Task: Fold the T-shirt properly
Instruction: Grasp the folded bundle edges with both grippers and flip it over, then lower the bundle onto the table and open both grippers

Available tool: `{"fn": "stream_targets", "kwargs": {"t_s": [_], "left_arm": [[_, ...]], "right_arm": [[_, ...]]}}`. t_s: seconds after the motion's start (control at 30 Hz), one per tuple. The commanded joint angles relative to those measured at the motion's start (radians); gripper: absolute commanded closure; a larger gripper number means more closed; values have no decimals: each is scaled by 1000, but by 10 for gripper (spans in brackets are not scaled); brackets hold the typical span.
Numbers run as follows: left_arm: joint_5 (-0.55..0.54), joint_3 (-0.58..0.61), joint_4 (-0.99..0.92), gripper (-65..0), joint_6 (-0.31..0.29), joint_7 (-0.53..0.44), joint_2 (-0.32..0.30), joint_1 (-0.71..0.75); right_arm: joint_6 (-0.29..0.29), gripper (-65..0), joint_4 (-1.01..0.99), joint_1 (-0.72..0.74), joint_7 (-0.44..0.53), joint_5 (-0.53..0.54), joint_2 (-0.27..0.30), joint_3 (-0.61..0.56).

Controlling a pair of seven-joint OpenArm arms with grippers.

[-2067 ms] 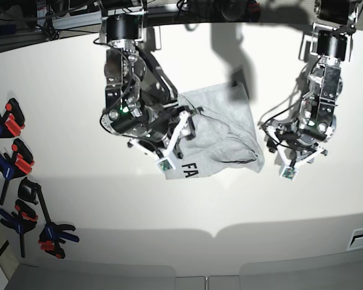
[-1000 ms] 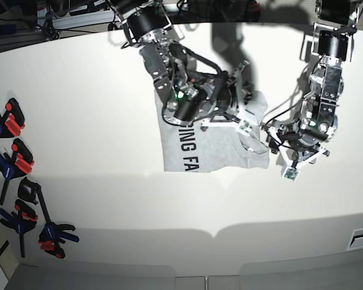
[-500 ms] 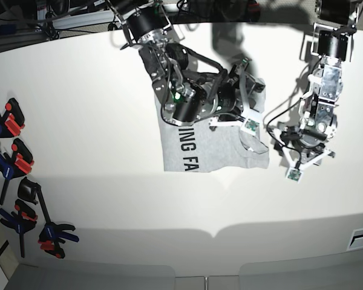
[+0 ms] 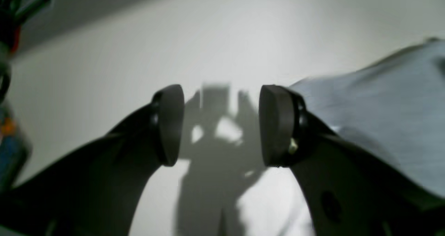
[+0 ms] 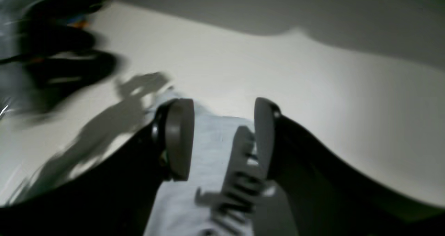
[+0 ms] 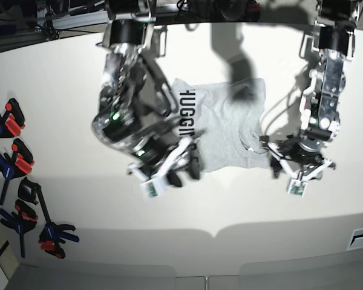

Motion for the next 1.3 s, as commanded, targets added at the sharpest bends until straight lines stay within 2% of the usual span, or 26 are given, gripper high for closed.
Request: {"fn": "stream_targets", "kwargs": {"t_s": [0.0, 0.13, 0.2, 0.33, 0.5, 0.6, 0.67, 0.77, 0.93, 1.03, 1.1, 1.2, 1.27], "left_arm": [[-2, -4, 64, -321, -12, -21, 6, 7], [-48, -4, 218, -321, -69, -33, 74, 135], [-50, -4, 231, -321, -96, -76, 121, 215], [12, -3, 187, -321, -103, -150, 180, 343], [65, -3, 20, -321, -103, -151, 185, 391], [124, -3, -117, -321, -103, -180, 184, 385], [199, -3, -179, -321, -103, -172, 184, 383], [301, -3, -193, -321, -101, -152, 153, 383], [292, -3, -172, -321, -100, -216, 48, 332], [290, -3, -172, -321, -100, -227, -14, 280], [270, -3, -172, -321, -100, -216, -45, 249], [245, -3, -172, -321, -101, -188, -60, 221], [246, -3, -172, -321, -100, -204, -59, 220]], "right_arm": [[6, -265, -25, 59, 30, 25, 2, 14], [7, -265, -235, 187, 27, 22, 23, 31], [8, -265, -362, 256, 28, -6, 25, 31], [8, -265, -607, 374, 42, -91, 25, 31], [-18, -265, -766, 425, 130, -211, 25, 31], [-25, -265, -769, 418, 91, -212, 25, 31], [-33, -265, -768, 407, 39, -185, 25, 31], [-32, -265, -768, 369, 32, -144, 24, 31], [-25, -265, -766, 306, 38, -106, 24, 31], [8, -265, -765, 273, 35, -103, 24, 31], [58, -264, -740, 237, 17, -42, 25, 26], [110, -265, -654, 154, -10, 60, 23, 0], [112, -265, -579, 86, -12, 62, 19, -27]]}}
